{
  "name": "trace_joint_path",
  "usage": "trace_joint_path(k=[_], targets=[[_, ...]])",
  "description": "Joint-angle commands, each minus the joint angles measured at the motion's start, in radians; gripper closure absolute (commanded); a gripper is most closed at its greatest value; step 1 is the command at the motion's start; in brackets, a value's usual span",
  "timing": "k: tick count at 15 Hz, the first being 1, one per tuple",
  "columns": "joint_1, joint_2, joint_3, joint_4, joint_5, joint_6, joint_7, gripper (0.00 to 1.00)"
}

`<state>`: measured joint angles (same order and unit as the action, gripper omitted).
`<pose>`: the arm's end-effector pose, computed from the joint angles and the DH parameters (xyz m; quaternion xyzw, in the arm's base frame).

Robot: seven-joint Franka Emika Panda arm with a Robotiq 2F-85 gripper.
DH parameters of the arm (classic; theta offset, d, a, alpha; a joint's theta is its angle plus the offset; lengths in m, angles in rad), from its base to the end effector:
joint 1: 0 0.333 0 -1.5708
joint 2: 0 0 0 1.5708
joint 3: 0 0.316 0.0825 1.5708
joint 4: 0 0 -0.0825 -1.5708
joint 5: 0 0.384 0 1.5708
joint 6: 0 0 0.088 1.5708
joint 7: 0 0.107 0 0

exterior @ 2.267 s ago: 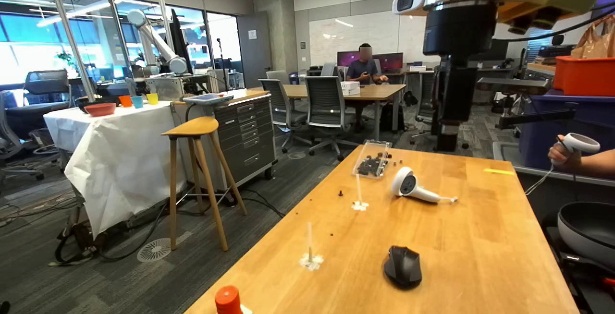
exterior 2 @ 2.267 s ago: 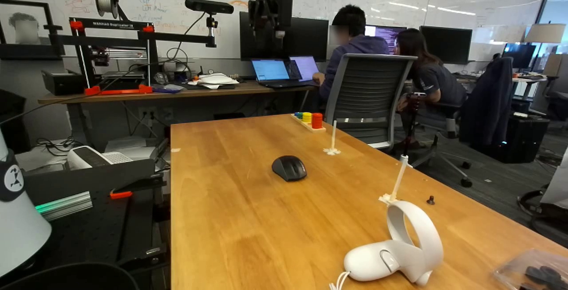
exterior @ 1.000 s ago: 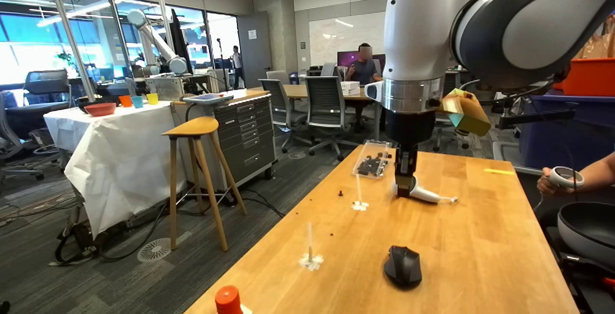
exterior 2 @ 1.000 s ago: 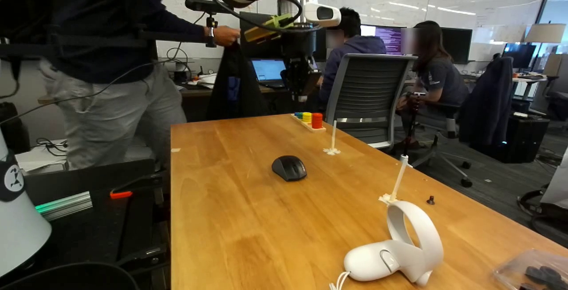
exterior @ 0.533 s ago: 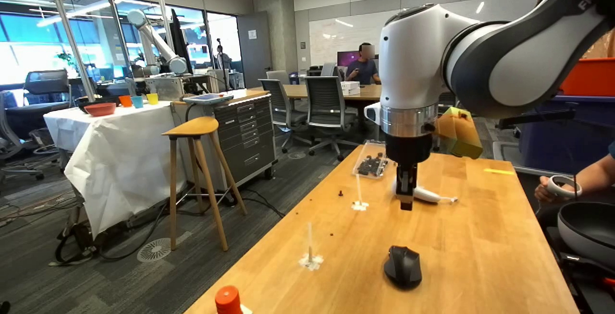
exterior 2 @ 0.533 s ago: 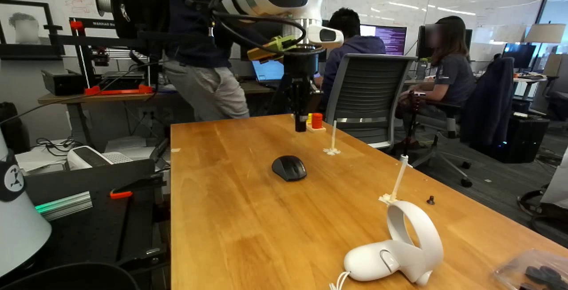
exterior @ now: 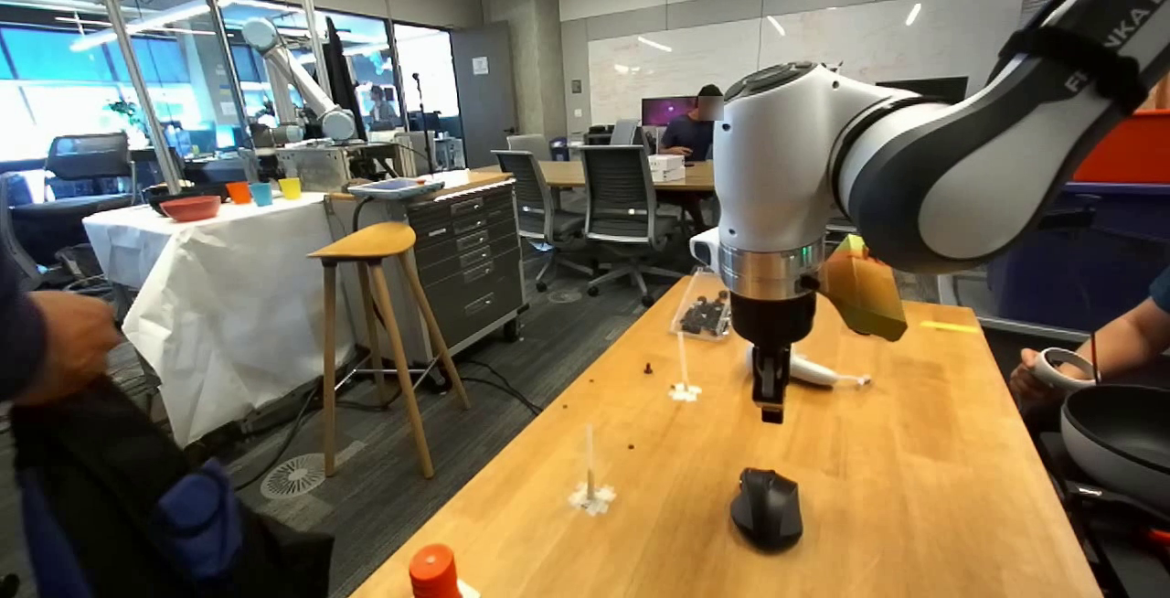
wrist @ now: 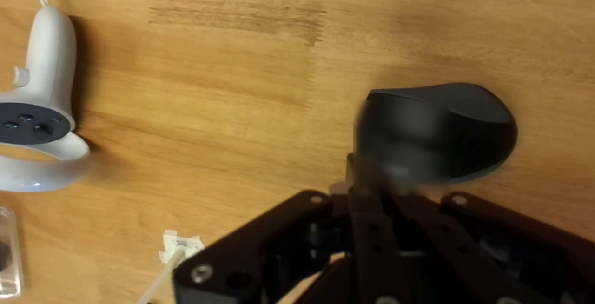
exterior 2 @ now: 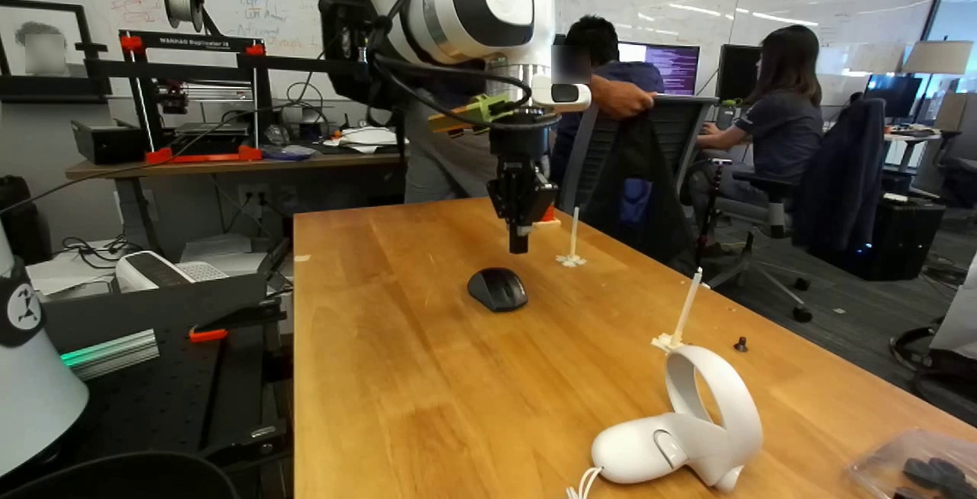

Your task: Press the left button of the mouse

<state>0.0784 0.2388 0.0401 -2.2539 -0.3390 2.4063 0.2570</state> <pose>0.5279 0.0609 0.2505 0.9919 0.0610 -0.0220 0.1090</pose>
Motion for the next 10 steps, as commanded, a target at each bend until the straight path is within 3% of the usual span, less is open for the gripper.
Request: trace_joint_path(k=[1,10], targets=[[0.03,0.044,-0.027,0.029,-0.035,0.037,0.037,1.0],[0.063,0.121,-0.063,0.061,-0.038,0.124,0.049,1.0]])
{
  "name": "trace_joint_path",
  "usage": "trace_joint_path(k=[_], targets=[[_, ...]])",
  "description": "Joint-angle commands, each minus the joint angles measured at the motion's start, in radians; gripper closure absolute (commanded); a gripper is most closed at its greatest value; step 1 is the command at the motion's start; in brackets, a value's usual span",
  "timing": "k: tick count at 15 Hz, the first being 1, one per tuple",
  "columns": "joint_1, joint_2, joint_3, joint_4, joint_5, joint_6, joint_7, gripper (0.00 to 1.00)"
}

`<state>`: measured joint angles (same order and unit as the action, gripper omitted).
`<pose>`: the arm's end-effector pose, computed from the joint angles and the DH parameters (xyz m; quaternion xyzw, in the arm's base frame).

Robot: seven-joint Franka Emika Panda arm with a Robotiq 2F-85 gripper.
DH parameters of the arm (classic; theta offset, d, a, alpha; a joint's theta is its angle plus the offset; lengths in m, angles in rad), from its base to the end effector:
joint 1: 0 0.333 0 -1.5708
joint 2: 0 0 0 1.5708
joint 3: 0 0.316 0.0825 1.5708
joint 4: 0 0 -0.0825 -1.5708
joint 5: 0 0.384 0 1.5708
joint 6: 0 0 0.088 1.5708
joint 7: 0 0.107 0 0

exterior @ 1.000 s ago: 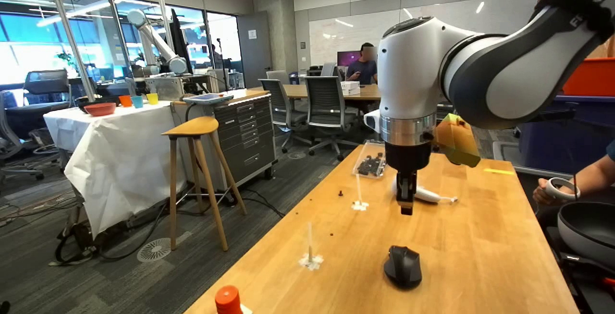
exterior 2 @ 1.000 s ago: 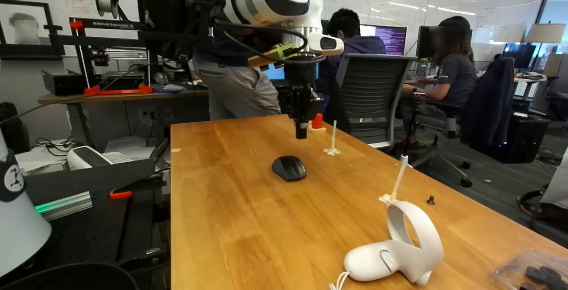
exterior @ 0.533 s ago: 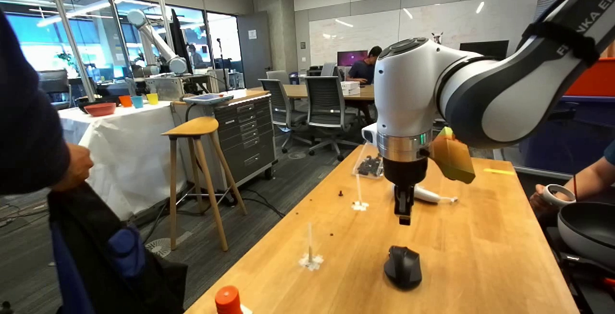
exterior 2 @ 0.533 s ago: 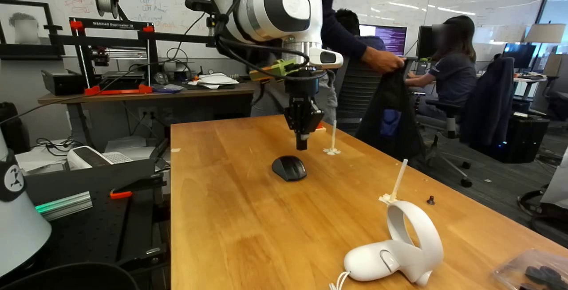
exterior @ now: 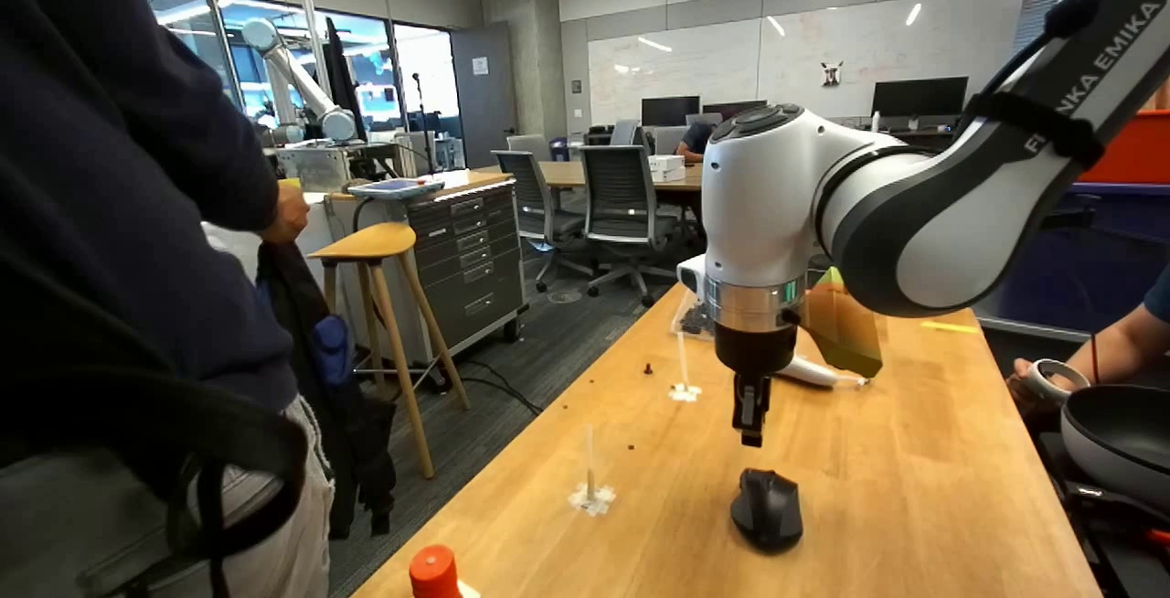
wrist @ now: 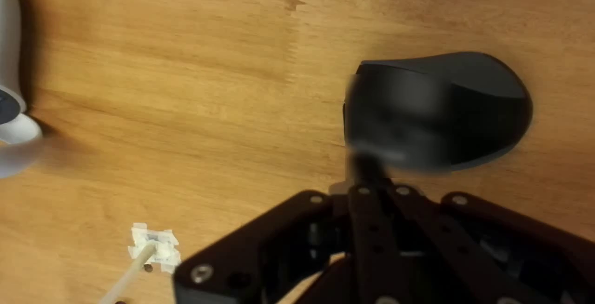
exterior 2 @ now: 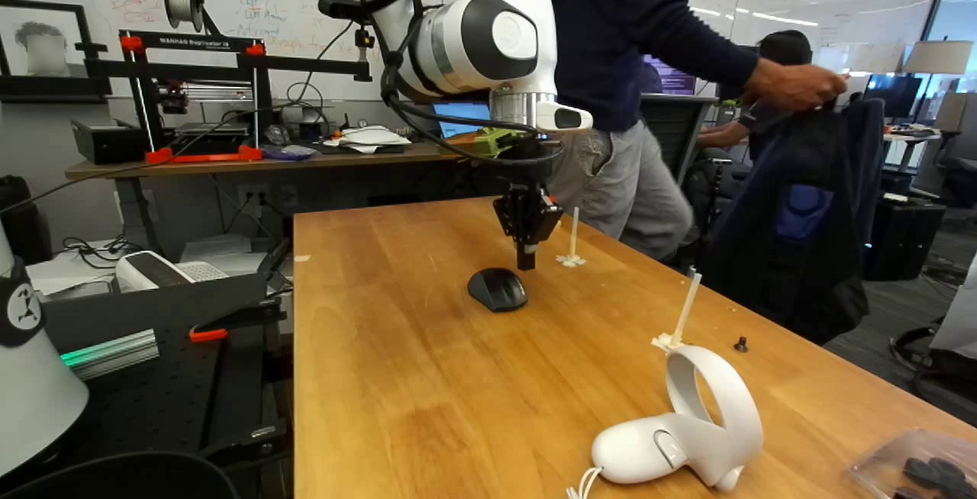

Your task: Press the left button of the mouse

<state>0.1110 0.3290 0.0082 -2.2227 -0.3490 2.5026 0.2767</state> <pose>0.5405 0.0671 0.2208 0.9928 0.0638 -0.0041 0.1016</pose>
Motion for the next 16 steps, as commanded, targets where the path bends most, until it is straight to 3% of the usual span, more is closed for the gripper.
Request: trace_joint_path(k=[1,16], targets=[[0.034,0.036,-0.036,0.031,-0.027,0.031,0.029,1.0],[0.043,0.069,-0.057,0.031,0.012,0.04,0.029,1.0]])
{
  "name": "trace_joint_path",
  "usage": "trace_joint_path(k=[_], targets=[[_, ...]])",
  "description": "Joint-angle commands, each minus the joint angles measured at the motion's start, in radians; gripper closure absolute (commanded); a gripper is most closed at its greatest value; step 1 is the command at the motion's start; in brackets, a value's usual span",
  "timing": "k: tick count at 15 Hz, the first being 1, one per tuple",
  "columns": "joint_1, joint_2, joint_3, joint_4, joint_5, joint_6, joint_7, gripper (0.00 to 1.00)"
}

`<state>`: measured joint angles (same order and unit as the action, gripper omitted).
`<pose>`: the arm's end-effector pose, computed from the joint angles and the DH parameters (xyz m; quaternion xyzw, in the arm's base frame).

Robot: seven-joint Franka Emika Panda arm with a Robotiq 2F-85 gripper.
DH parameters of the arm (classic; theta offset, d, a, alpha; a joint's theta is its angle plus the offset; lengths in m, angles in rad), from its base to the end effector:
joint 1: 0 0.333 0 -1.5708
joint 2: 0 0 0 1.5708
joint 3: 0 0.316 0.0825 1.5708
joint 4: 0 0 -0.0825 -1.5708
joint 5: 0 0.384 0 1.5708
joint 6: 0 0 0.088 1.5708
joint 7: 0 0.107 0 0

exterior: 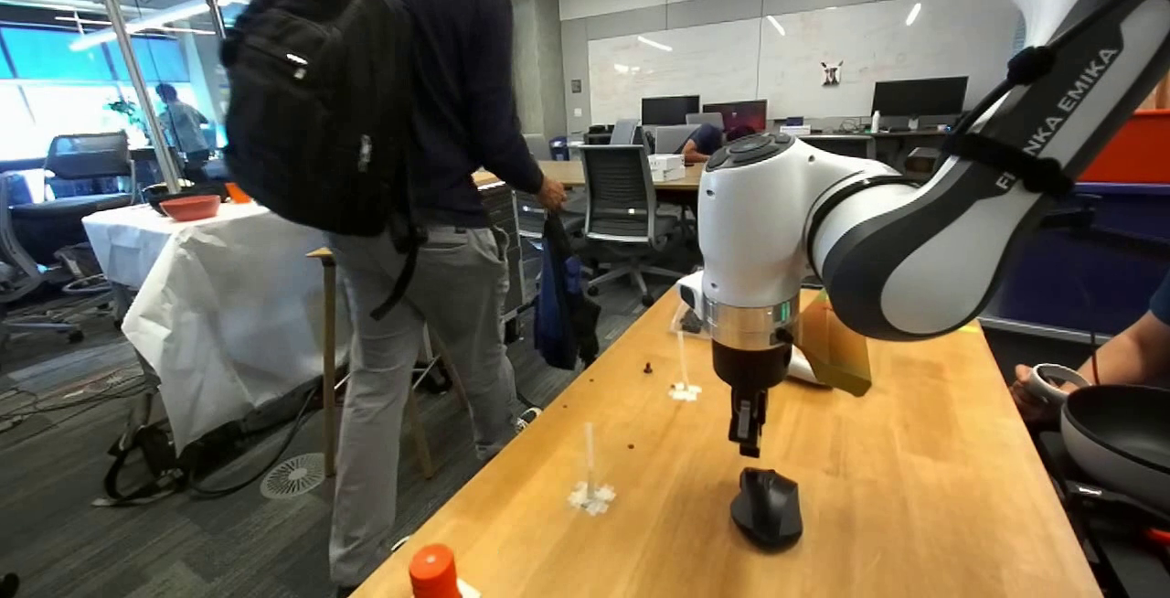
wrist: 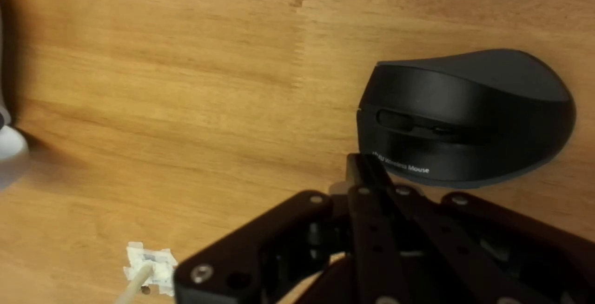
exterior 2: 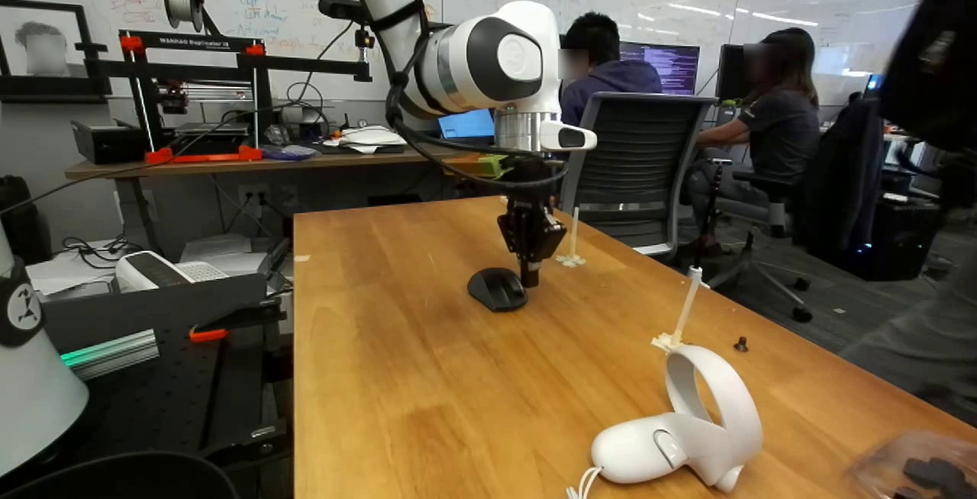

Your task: Press the left button of the mouse

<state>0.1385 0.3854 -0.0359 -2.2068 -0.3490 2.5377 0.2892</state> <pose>0.5443 0.0597 0.1985 0.9930 0.0544 -0.0073 0.1048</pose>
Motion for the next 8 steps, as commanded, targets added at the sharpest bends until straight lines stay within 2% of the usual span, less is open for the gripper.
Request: trace_joint_path(k=[1,8], targets=[[0.012,0.014,-0.007,0.015,0.025,0.002,0.012,1.0],[0.013,0.025,-0.002,0.01,0.056,0.004,0.008,1.0]])
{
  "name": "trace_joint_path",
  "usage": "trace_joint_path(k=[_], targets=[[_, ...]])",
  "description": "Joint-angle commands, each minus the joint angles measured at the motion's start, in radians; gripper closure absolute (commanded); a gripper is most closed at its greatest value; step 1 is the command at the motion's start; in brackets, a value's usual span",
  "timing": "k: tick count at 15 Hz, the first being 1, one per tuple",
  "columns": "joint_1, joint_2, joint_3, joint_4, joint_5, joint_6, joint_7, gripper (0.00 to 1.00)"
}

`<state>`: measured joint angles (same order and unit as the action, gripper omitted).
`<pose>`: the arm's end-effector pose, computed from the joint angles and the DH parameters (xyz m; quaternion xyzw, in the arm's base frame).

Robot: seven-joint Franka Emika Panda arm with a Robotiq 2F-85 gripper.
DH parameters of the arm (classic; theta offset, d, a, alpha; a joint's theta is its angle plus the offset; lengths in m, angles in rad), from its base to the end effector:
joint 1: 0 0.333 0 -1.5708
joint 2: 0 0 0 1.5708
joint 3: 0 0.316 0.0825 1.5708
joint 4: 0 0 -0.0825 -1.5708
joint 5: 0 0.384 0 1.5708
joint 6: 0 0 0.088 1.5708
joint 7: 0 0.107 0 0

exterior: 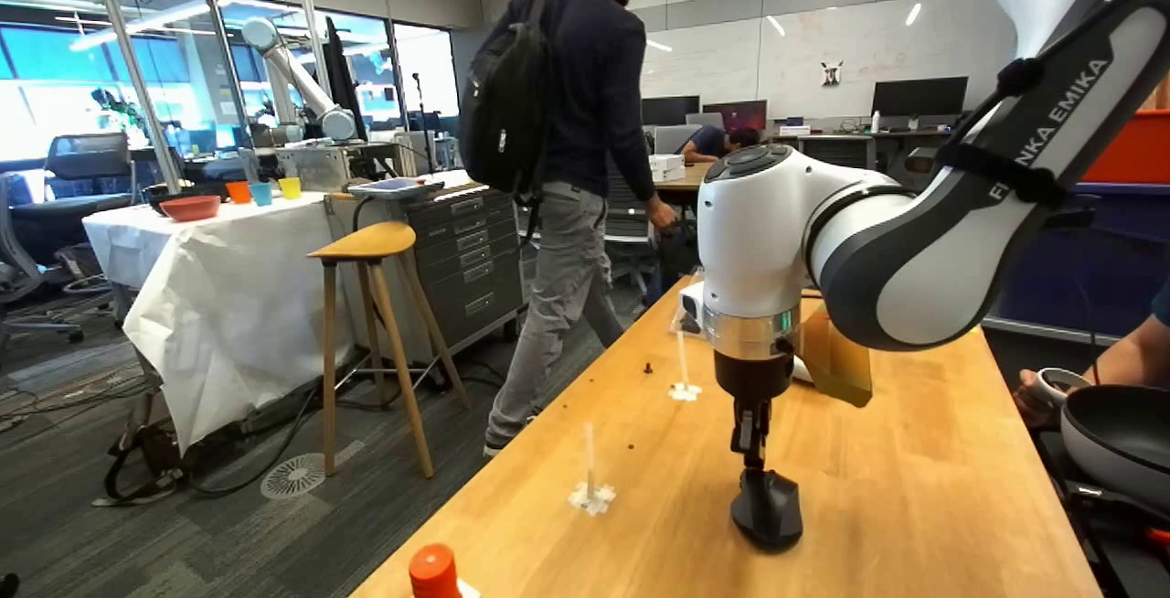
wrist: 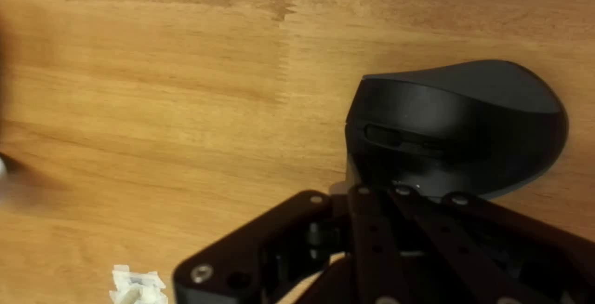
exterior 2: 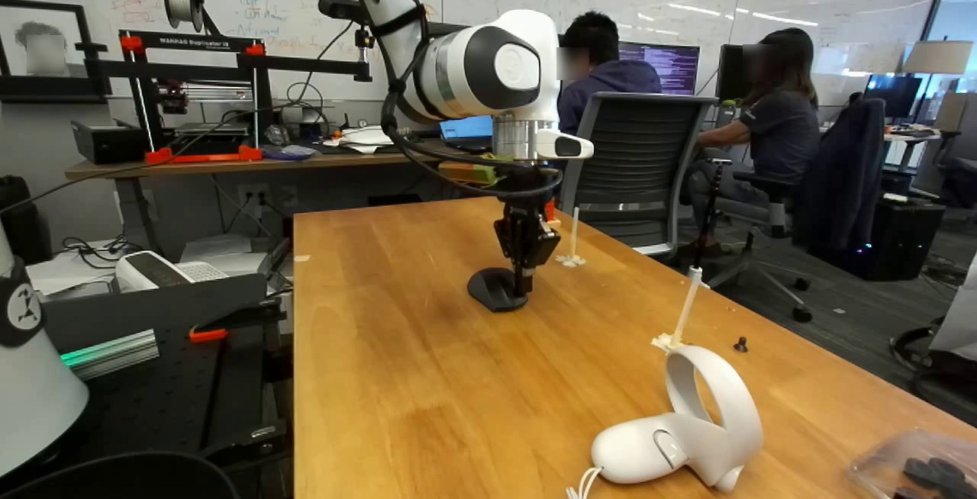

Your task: Press the left button of the mouse

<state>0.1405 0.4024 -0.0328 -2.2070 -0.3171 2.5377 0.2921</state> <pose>0.5417 0.0618 0.1892 0.9942 0.0428 -0.0172 0.0967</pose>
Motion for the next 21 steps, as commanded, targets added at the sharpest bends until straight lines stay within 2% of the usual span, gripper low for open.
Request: trace_joint_path(k=[1,9,17,21], targets=[[0.014,0.007,-0.01,0.009,0.017,0.009,0.009,1.0],[0.006,-0.053,0.02,-0.004,0.072,-0.016,-0.021,1.0],[-0.003,-0.263,0.069,-0.024,0.141,-0.053,-0.048,1.0],[-0.011,-0.371,0.091,-0.02,0.192,-0.143,-0.085,1.0]])
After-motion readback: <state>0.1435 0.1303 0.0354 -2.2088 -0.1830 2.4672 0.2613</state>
